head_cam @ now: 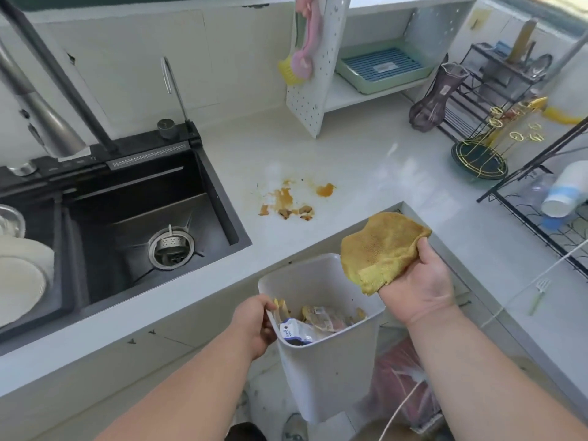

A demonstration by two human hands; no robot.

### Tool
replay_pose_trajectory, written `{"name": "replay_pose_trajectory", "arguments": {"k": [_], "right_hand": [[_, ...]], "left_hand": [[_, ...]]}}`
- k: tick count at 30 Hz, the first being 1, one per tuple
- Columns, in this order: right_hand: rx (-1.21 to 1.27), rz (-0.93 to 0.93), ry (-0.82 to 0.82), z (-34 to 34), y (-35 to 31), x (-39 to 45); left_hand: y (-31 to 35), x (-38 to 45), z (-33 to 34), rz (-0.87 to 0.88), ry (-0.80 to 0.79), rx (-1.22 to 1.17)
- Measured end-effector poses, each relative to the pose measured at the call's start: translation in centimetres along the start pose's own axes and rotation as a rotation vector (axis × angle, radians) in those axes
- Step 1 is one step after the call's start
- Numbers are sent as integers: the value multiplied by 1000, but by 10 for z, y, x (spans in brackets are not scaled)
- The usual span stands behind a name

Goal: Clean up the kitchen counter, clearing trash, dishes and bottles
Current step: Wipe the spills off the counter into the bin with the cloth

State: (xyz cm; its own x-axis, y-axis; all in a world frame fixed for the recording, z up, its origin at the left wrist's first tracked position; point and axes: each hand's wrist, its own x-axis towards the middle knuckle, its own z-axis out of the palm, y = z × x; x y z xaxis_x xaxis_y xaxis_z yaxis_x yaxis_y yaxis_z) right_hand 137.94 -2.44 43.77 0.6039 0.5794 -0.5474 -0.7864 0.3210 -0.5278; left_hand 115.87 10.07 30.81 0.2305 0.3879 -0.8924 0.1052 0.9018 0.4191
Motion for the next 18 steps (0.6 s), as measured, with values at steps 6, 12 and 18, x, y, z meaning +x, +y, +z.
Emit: {"name": "replay_pose_trajectory", "arguments": {"k": [6,12,18], "right_hand": [[41,-62,35,11,-3,24],[46,-82,80,19,-5,43],[-23,-89,180,24,-24,79]], "left_hand": [[15,30,8,-53,-37,5],[28,36,8,-103,-90,-1],[29,40,12,-66,-27,3]]}}
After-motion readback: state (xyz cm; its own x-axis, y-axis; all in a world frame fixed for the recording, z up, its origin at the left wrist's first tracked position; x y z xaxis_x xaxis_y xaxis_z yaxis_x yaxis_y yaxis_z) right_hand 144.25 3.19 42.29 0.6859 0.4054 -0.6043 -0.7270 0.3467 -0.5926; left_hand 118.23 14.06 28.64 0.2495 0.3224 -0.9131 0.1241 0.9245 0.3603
